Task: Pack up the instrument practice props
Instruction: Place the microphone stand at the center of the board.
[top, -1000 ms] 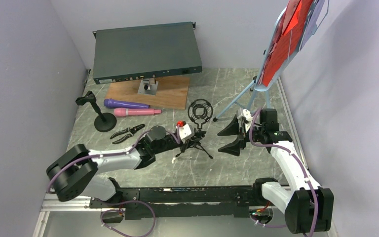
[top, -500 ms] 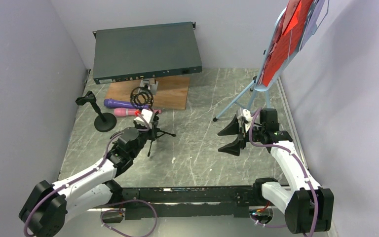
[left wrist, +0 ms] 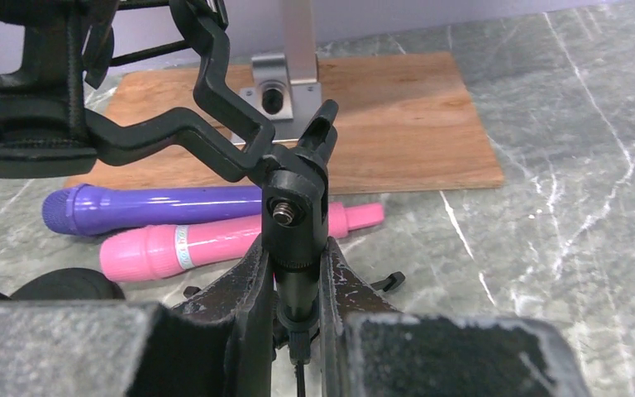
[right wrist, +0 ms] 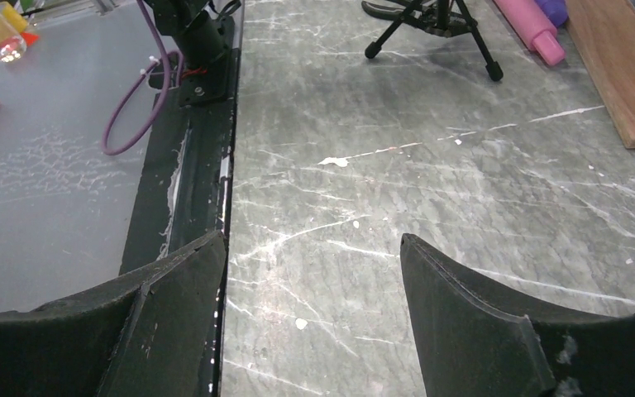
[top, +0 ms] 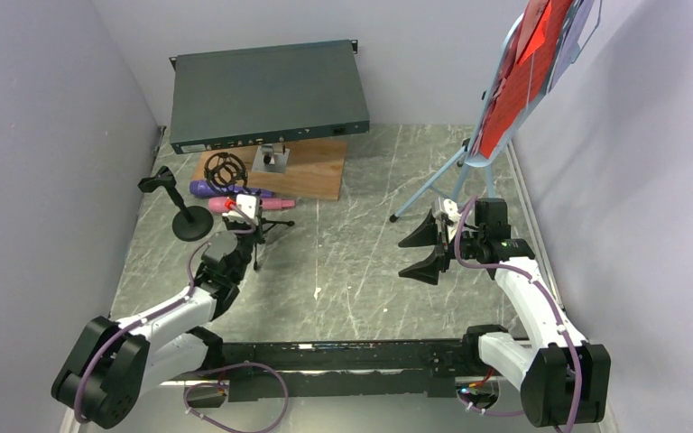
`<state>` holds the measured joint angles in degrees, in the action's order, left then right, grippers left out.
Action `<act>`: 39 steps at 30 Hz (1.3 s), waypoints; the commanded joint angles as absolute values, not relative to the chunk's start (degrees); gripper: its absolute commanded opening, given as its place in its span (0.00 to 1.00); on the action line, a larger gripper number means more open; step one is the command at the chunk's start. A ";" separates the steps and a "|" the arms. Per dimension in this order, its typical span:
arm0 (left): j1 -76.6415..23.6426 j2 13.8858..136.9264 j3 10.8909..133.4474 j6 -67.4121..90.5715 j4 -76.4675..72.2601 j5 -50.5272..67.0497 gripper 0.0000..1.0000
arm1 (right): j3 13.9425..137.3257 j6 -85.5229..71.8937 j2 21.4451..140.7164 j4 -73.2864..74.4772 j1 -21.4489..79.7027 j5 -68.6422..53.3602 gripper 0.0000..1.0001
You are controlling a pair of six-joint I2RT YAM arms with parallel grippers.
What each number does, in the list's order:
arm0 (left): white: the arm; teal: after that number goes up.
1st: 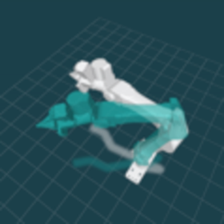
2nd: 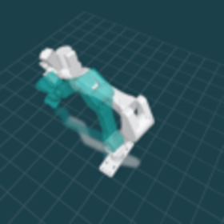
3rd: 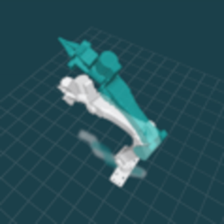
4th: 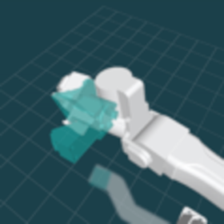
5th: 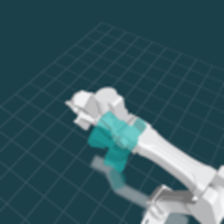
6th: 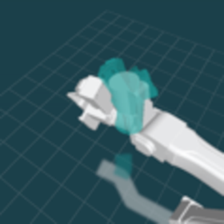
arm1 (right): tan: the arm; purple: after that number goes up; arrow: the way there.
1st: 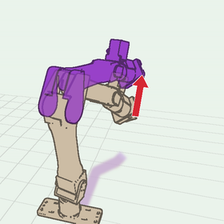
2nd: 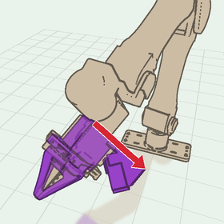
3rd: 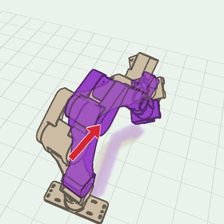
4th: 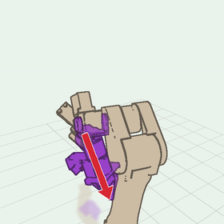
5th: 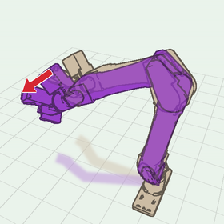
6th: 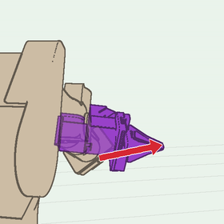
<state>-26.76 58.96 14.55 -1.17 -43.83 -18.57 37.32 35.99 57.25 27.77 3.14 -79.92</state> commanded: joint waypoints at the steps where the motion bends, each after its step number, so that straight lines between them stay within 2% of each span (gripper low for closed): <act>1: -22.78 60.13 16.60 -3.96 -49.76 -16.40 0.00 | 38.83 37.27 56.90 27.16 3.09 -80.69 0.80; 11: -20.13 57.15 15.74 -1.40 -45.19 -19.78 0.00 | 38.94 37.63 56.89 27.60 3.15 -80.85 0.80; 12: -20.17 56.79 15.67 -1.15 -44.62 -20.44 0.02 | 38.94 37.70 56.87 27.66 3.16 -80.86 0.80; 16: -20.13 56.11 14.84 -0.37 -44.26 -22.88 0.37 | 38.99 37.75 56.83 27.69 3.09 -80.82 0.80; 18: -20.13 55.28 14.83 2.27 -43.13 -22.71 0.48 | 38.98 37.79 56.84 27.68 3.15 -80.71 0.80; 26: -20.13 45.86 16.70 10.21 -30.38 -20.96 0.65 | 39.15 38.69 56.89 28.43 3.15 -80.21 0.80; 30: -20.13 38.66 19.88 18.73 -17.71 -18.82 0.80 | 39.69 41.38 56.68 30.50 3.13 -78.57 0.81; 33: -20.17 34.67 21.95 24.91 -10.20 -14.37 0.88 | 39.89 43.44 56.44 32.08 3.12 -77.44 0.81; 39: -20.13 30.88 25.20 29.47 -1.41 -3.15 0.95 | 40.90 49.29 56.20 36.55 3.15 -73.92 0.82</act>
